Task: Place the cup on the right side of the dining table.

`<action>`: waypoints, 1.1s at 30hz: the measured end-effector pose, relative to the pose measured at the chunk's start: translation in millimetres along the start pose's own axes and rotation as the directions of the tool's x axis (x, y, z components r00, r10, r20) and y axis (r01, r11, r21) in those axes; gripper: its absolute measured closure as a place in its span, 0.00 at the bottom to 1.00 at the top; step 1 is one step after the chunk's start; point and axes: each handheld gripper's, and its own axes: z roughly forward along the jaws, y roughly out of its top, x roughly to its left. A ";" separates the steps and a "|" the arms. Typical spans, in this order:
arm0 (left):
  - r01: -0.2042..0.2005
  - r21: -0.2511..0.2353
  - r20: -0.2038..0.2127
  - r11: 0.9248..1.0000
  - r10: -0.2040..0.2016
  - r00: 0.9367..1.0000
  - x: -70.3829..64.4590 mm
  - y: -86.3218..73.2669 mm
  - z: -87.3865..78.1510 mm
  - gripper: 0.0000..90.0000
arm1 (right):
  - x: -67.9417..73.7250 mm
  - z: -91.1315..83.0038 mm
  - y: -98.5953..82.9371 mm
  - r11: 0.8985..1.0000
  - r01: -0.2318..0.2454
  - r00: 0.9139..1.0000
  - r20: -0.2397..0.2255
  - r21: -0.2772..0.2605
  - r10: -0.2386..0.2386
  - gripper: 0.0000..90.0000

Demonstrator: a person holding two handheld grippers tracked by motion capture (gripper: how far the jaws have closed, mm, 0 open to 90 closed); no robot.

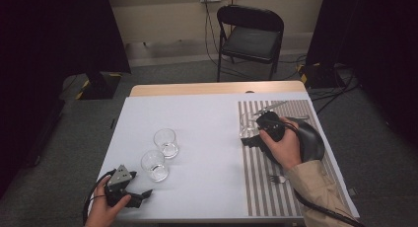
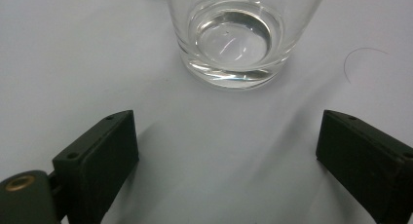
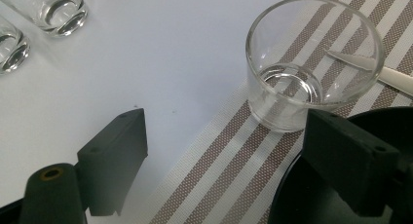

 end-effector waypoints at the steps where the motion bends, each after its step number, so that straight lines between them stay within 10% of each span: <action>1: 0.000 -0.001 -0.001 1.000 0.000 1.000 0.0 0.0 0.0 0.08 | 0.2 0.5 -0.5 1.000 0.003 1.000 -0.001 -0.002 -0.003 0.18; 33: -0.002 0.002 0.001 1.000 0.002 1.000 0.1 0.1 -0.1 0.08 | 12.7 10.0 -11.2 1.000 0.026 0.998 -0.057 0.002 -0.026 0.18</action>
